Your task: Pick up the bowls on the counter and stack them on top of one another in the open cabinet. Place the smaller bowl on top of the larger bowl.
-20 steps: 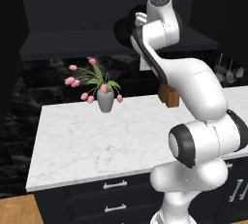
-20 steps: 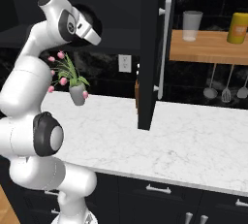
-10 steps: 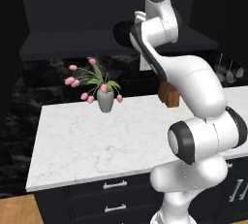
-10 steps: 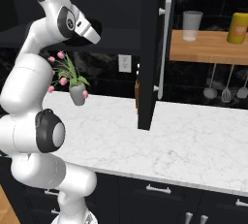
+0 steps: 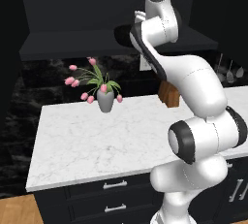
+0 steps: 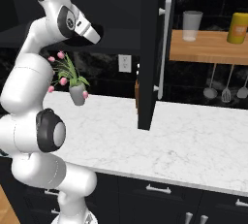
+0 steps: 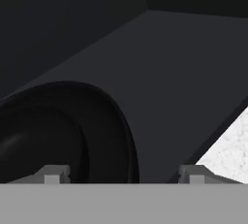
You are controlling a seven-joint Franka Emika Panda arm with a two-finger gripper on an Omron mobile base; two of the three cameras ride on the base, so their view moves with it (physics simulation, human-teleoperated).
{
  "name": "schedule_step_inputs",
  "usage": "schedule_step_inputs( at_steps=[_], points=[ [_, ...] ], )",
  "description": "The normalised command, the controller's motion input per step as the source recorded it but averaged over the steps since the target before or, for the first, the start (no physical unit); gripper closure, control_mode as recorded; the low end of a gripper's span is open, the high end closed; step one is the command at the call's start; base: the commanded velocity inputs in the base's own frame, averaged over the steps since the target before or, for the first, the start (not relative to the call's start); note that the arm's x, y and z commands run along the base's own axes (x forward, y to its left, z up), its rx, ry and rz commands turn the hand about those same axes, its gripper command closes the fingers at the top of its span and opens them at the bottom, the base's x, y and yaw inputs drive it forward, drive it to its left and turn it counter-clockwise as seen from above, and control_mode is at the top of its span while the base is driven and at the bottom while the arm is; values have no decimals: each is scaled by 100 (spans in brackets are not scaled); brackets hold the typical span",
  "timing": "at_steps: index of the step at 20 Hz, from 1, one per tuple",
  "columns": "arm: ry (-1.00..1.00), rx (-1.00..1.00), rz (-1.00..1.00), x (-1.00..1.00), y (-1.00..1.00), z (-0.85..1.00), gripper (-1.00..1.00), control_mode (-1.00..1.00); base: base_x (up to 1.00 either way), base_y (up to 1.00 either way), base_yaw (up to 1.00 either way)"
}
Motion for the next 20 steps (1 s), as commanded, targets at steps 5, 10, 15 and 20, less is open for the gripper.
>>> schedule_step_inputs(
  at_steps=[5, 10, 15, 20],
  points=[
    [-3, 0, 0, -42, 0, 16, -100, -100, 0, 0, 0],
    [-3, 0, 2, -100, -9, 2, -100, -100, 0, 0, 0],
    [-4, -1, 9, -100, -10, -1, -100, -100, 0, 0, 0],
    [0, 0, 16, -76, -10, -32, -100, -100, 0, 0, 0]
  ],
)
